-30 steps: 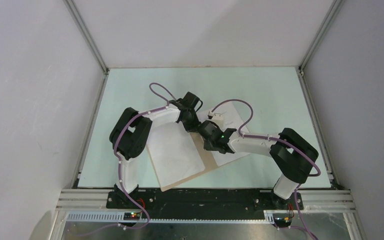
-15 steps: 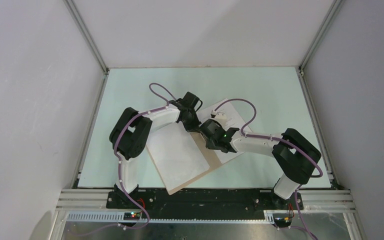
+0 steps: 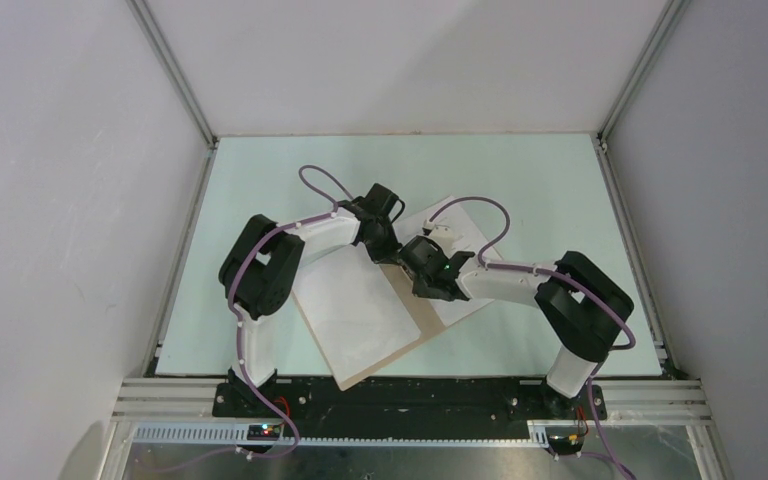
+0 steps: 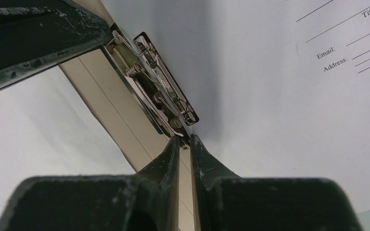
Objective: Put the files into the folder
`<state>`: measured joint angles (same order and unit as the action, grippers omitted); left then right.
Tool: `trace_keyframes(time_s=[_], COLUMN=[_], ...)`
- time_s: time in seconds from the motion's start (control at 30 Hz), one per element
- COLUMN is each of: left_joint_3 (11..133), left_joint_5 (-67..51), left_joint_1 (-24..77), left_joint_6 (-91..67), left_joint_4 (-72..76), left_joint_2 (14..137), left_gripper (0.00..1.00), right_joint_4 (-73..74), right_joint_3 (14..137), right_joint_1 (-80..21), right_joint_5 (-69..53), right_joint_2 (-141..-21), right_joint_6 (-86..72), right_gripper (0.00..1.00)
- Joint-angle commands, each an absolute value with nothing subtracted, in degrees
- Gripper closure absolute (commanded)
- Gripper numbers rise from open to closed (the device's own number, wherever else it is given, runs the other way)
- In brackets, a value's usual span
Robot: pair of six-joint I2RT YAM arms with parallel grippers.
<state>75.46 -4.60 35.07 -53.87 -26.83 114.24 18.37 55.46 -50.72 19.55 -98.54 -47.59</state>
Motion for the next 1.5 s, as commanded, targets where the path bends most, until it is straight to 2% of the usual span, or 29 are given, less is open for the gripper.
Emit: trace_keyframes(time_s=[0.0, 0.57, 0.83, 1.1, 1.3, 1.47], left_joint_3=[72.01, 74.55, 76.13, 82.15, 84.51, 85.92], left_joint_5=[0.73, 0.44, 0.44, -2.19, -3.69, -4.36], left_joint_1=[35.10, 35.99, 36.25, 36.62, 36.58, 36.60], left_joint_6=[-50.37, -53.02, -52.54, -47.73, -45.90, -44.56], left_joint_4=[-33.31, -33.39, -33.37, -33.44, -33.74, -34.09], left_joint_2=[119.26, 118.65, 118.49, 118.81, 118.47, 116.90], left_gripper=[1.00, 1.00, 1.00, 1.00, 1.00, 0.91], right_joint_4=[27.46, 16.00, 15.51, 15.77, 17.67, 18.42], right_joint_3=[51.00, 50.70, 50.71, 51.61, 53.99, 56.26], right_joint_1=[-49.17, -50.63, -50.64, -50.13, -49.56, -49.69], right_joint_5=[22.11, 6.74, 5.76, 7.38, 10.37, 13.98], right_joint_2=[-105.27, -94.66, -94.33, -90.81, -88.83, -90.07], right_joint_6=[-47.20, -39.16, -39.51, -38.83, -36.76, -33.38], right_gripper=[0.97, 0.97, 0.94, 0.74, 0.66, 0.59])
